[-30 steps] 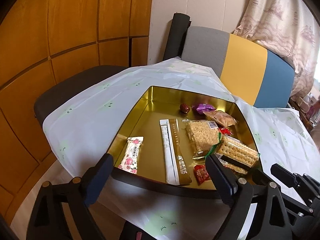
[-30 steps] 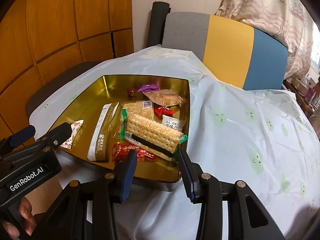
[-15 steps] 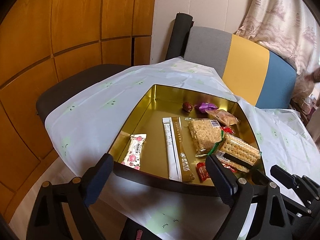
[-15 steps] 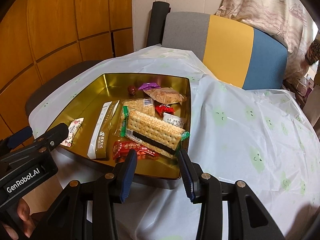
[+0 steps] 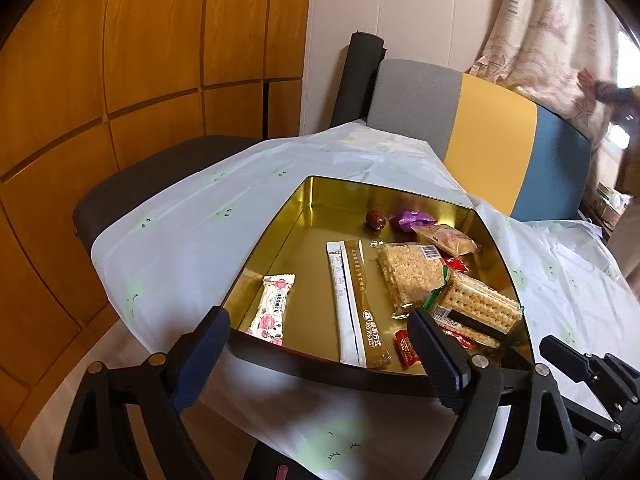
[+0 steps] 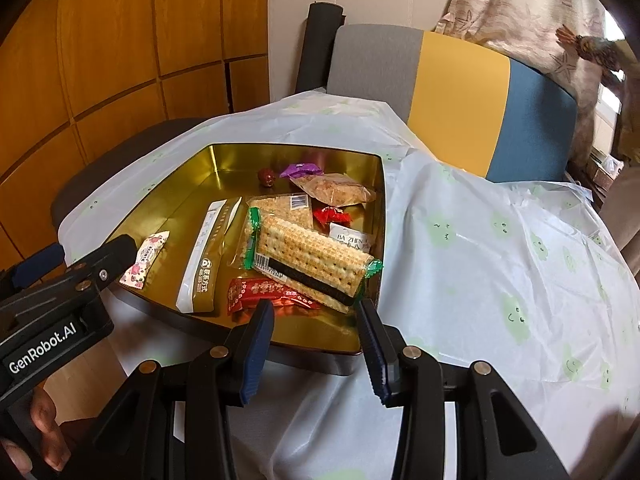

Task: Organize snacks

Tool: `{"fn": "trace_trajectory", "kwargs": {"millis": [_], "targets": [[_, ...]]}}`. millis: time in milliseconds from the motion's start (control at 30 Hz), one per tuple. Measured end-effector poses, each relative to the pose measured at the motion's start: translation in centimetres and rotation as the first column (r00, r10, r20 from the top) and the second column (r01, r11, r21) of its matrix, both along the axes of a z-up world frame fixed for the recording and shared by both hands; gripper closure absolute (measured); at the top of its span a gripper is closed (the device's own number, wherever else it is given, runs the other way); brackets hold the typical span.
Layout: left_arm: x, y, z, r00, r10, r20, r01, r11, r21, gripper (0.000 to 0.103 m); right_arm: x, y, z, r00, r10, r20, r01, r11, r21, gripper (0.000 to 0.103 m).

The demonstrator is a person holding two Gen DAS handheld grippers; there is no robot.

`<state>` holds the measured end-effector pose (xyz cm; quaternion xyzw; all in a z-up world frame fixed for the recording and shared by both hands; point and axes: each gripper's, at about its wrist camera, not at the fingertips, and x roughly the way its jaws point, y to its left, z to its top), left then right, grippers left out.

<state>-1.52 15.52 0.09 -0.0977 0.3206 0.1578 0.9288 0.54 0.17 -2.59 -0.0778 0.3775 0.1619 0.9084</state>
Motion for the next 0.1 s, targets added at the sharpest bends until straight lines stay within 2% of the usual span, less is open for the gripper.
{"fn": "trace_trajectory", "kwargs": {"millis": [100], "targets": [[-0.09,0.22,0.03,1.000,0.008,0.004,-0.008,1.000,-0.014,0.013,-0.11,0.06,-0.07,1.000,0.006,0.000,-0.006,1.000,-0.004,0.059]]}}
